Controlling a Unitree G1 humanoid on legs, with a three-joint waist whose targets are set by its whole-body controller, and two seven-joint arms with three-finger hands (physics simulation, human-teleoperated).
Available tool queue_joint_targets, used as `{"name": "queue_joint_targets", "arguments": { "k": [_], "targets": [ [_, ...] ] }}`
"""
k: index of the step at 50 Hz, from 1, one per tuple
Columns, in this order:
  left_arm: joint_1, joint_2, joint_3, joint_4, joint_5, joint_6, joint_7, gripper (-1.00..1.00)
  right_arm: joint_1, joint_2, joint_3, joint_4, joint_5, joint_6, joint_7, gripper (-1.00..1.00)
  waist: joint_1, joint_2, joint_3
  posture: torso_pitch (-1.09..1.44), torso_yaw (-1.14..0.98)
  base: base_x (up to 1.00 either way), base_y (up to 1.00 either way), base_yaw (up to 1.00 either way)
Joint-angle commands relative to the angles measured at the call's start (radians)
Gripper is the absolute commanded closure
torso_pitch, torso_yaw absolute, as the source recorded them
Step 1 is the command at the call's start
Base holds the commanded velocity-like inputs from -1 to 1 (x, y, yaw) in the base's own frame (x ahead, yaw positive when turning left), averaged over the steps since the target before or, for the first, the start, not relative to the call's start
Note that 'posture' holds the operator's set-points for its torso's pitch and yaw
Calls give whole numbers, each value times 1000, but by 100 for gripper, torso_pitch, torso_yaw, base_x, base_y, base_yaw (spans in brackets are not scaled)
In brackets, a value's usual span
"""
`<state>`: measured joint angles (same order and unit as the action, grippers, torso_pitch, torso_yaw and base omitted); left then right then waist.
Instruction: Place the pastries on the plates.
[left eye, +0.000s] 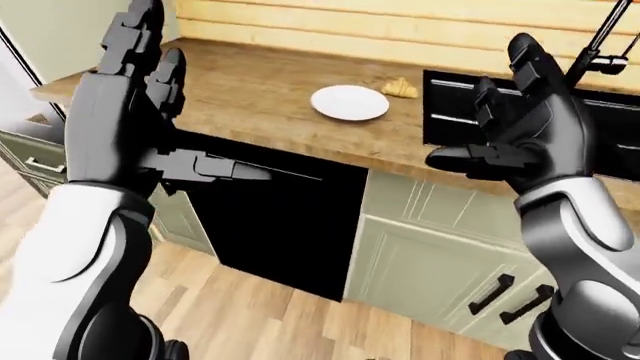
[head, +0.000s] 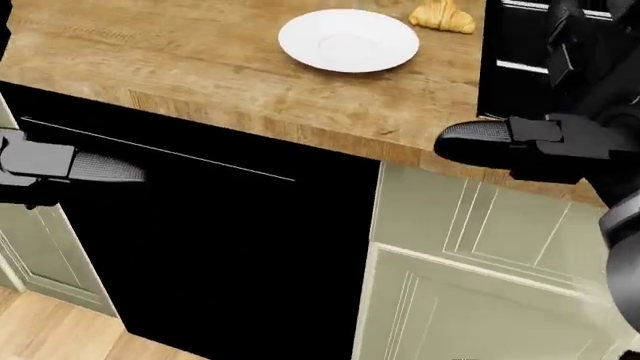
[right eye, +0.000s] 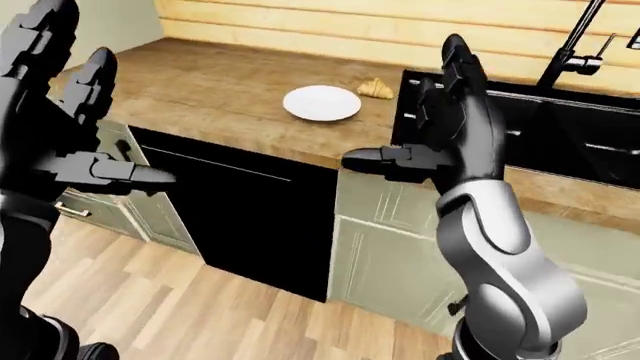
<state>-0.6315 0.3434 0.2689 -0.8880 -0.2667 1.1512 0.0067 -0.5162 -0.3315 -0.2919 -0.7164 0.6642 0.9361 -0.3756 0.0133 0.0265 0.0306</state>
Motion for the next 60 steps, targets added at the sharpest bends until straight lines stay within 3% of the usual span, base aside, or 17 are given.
{"name": "queue_joint_targets", "arguments": {
  "k": [1,6,11,17,18,23,30,36,42,43,45,47,49,52,56,57,60],
  "targets": [
    [-31,3,-2,-13,-13,-1,-4,-100,-14,-13,-20,-18,-7,-31,-3,-100,-6,11,-7,0,0,0,0,-100],
    [-25,3,-18,-2,-6,-18,-7,-100,-13,-19,-25,-23,-2,-26,-1,-100,-11,-6,-13,0,0,0,0,-100],
    [-51,9,-18,-12,-5,18,-12,-100,-42,-45,-20,-50,5,54,0,-100,17,-84,2,0,0,0,0,0],
    [-57,9,-24,-1,8,13,-16,-100,-51,-39,-18,-37,-13,59,19,-100,14,-59,7,0,0,0,0,0],
    [-58,8,-26,2,10,11,-17,-100,-54,-38,-21,-37,-13,62,17,-100,10,-53,-14,0,0,5,0,0],
    [-72,11,-28,7,16,22,-23,-100,-74,-42,-16,-28,-16,79,19,-100,-6,-24,15,0,0,14,0,0],
    [-89,27,-19,15,19,36,-36,-100,-113,-55,-15,-20,-11,127,19,-100,-19,23,9,0,0,23,0,0],
    [-111,31,-26,18,24,63,-43,-100,-142,-63,-20,-19,-10,154,22,-100,-7,-8,14,0,0,41,0,0],
    [-124,31,-36,9,34,83,-49,-100,-153,-75,-31,-22,3,168,19,-100,16,-91,-2,0,0,51,0,0],
    [-123,32,-38,18,38,73,-53,-100,-155,-78,-34,-24,8,173,17,-100,13,-87,-2,0,0,52,0,0],
    [-132,37,-31,25,42,77,-60,-100,-165,-89,-41,-24,18,184,12,-100,14,-96,31,0,0,52,0,0],
    [-132,42,-23,40,46,65,-68,-100,-180,-99,-47,-26,33,199,4,-100,1,-88,15,0,0,52,0,0],
    [-144,45,-6,30,36,87,-74,-100,-194,-107,-50,-26,47,209,-5,-100,-1,-78,28,0,0,39,0,0],
    [-159,56,9,23,22,108,-75,-100,-211,-119,-54,-27,69,224,-18,-100,-2,-61,1,0,0,10,0,0],
    [-146,68,19,30,14,91,-77,-100,-241,-141,-59,-19,101,244,-34,-100,-6,24,-11,0,0,6,0,0],
    [-143,70,21,32,12,88,-77,-100,-244,-144,-61,-19,109,246,-38,-100,-13,-2,-1,0,0,2,0,0],
    [-134,80,30,33,5,85,-78,-100,-270,-166,-72,-15,148,265,-55,-100,-8,15,19,0,0,0,0,0]
  ]
}}
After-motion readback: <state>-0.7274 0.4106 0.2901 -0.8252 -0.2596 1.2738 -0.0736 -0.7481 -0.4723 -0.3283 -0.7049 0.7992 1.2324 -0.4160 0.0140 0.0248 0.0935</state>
